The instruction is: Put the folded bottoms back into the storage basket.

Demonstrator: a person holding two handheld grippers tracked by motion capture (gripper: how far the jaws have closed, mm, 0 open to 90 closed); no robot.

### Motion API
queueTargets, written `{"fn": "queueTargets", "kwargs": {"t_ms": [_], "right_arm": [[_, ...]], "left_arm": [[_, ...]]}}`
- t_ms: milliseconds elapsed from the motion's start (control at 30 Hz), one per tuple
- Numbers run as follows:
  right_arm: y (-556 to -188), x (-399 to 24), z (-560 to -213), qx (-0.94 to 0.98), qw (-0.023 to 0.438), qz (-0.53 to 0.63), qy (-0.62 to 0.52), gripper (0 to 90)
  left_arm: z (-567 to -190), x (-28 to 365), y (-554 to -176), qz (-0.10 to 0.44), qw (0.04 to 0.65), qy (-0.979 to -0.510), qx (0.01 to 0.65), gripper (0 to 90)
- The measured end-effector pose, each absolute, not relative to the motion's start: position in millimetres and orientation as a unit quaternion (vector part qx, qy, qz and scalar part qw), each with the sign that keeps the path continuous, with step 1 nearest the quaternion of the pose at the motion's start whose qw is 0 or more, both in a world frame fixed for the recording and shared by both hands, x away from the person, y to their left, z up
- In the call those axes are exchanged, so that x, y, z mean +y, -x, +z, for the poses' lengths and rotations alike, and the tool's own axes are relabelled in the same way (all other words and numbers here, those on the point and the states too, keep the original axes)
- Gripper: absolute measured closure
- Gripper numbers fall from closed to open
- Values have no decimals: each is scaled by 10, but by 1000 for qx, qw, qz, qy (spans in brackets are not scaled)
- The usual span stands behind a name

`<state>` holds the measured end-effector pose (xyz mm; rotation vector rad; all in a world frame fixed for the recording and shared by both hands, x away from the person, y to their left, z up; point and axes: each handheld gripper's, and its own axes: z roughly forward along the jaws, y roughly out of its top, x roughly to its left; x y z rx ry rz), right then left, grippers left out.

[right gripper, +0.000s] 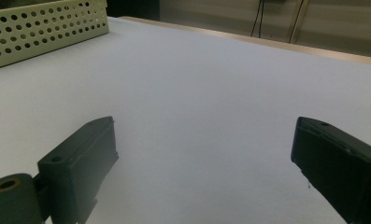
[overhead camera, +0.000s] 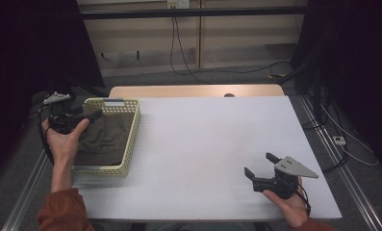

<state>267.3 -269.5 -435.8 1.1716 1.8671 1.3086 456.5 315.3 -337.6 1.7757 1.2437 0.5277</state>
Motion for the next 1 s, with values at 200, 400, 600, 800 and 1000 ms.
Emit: {"fn": "queueTargets", "kwargs": {"t_ms": [200, 400, 600, 800, 1000], "right_arm": [[-2673, -2696, -4358, 698, 285, 490, -437, 71], [-2672, -2695, -4359, 699, 285, 489, -437, 71], [-2676, -2695, -4362, 700, 285, 488, -437, 71], [-2674, -2696, -4361, 699, 285, 489, -437, 70], [-2677, -2684, -4363, 700, 284, 488, -436, 70]], "left_arm": [[-3487, 3005, -4634, 243, 390, -739, 493, 402], [-3684, 3079, -4784, 231, 363, -736, 522, 694], [-3836, 3164, -4886, 226, 335, -724, 558, 825], [-3888, 3271, -4892, 230, 324, -714, 576, 855], [-3944, 3303, -4923, 234, 308, -712, 586, 879]]}}
